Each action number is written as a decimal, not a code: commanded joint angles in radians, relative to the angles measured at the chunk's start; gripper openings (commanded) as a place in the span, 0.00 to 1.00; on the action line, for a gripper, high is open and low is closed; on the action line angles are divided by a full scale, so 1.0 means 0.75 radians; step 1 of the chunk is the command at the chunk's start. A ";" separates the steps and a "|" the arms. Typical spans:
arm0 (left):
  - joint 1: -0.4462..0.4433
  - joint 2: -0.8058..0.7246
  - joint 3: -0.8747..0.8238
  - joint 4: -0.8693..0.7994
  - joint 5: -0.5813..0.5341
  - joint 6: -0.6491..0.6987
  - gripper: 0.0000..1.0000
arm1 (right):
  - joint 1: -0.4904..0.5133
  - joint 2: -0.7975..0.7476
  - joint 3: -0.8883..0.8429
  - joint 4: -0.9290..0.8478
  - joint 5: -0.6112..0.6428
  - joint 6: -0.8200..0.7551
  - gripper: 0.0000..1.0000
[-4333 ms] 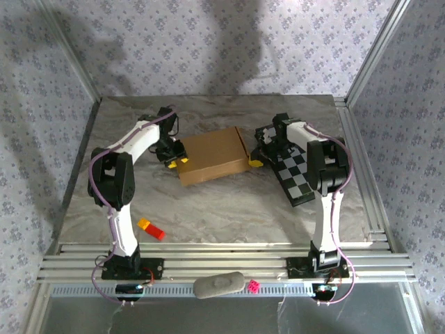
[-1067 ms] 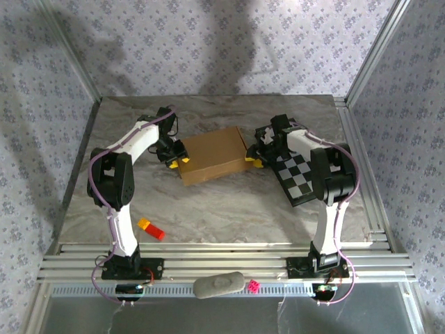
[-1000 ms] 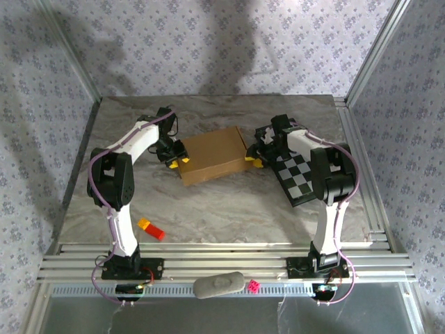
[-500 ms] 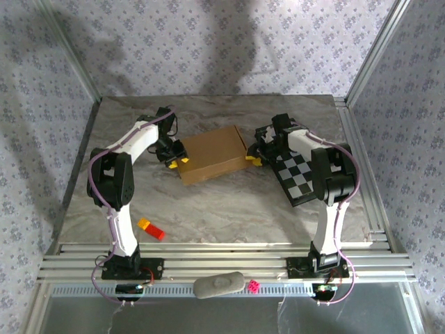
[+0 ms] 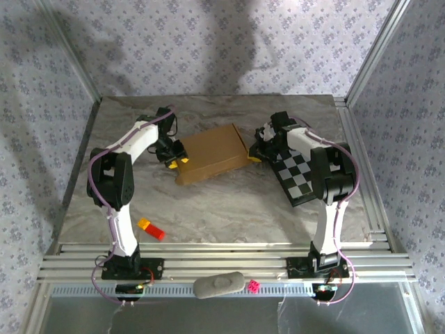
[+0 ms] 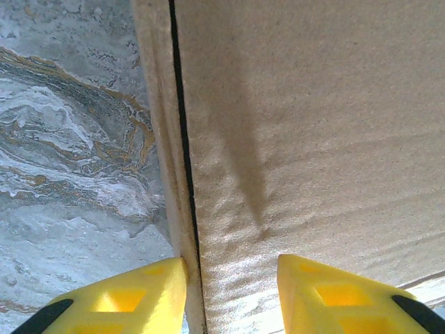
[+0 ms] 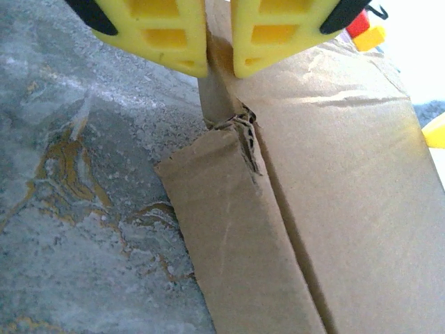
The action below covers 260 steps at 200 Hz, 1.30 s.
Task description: Fold the paper box
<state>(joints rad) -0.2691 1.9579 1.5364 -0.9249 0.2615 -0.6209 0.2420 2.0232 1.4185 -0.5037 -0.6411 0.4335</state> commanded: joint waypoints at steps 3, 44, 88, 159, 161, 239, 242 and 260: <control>-0.012 0.028 0.012 -0.055 0.030 0.016 0.39 | 0.018 0.009 0.001 -0.014 0.087 -0.052 0.11; -0.014 -0.063 0.058 -0.076 0.001 -0.013 0.42 | 0.025 -0.073 0.007 -0.058 0.167 -0.070 0.14; -0.013 -0.299 -0.026 -0.090 -0.060 -0.048 0.46 | 0.033 -0.072 0.046 -0.124 0.196 -0.097 0.16; -0.086 -0.536 -0.550 0.316 0.171 -0.244 0.45 | 0.045 -0.047 0.069 -0.181 0.189 -0.085 0.16; -0.088 -0.536 -0.561 0.319 0.175 -0.251 0.45 | 0.044 -0.047 0.070 -0.182 0.188 -0.085 0.16; -0.103 -0.427 -0.586 0.466 0.112 -0.208 0.38 | 0.046 -0.029 0.102 -0.222 0.185 -0.096 0.18; -0.102 -0.423 -0.584 0.467 0.110 -0.204 0.38 | 0.045 -0.028 0.102 -0.224 0.186 -0.097 0.18; -0.105 -0.410 -0.579 0.477 0.101 -0.197 0.35 | 0.045 -0.022 0.111 -0.232 0.184 -0.099 0.18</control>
<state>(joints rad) -0.3408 1.6337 1.0706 -0.5941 0.3580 -0.7933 0.2691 1.9865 1.4654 -0.6312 -0.5110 0.3756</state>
